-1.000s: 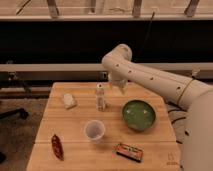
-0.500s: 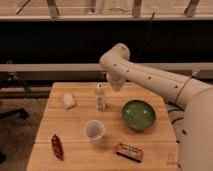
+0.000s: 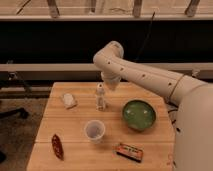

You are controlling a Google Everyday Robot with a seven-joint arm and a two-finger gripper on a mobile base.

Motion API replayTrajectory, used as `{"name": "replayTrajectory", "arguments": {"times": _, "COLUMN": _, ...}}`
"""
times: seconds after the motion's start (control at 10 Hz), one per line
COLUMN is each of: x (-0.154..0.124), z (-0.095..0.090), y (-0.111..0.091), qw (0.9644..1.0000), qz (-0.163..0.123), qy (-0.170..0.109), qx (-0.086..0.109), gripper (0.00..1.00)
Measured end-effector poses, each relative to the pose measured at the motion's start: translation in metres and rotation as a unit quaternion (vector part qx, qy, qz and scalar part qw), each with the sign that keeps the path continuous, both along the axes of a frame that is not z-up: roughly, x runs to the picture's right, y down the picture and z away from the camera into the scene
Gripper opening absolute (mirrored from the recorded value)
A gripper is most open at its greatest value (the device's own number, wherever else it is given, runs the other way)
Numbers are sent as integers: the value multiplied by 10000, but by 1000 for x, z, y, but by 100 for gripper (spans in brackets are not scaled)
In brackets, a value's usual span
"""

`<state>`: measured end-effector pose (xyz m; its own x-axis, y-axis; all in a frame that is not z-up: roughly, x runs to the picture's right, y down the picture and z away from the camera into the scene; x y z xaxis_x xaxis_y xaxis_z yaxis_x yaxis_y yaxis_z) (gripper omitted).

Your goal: Knock the bottle over

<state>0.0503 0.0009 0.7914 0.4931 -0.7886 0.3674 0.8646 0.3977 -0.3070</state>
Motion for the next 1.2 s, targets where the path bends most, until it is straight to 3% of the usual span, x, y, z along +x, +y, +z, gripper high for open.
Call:
{"name": "replayTrajectory", "arguments": {"times": 0.7, "x": -19, "z": 11, "y": -2, "qw": 9988, "qz": -273, "qy": -191, "qx": 363, "gripper": 2}}
{"name": "replayTrajectory", "arguments": {"times": 1.2, "x": -14, "z": 29, "y": -19, "qw": 9991, "qz": -85, "qy": -99, "qx": 412, "gripper": 2}}
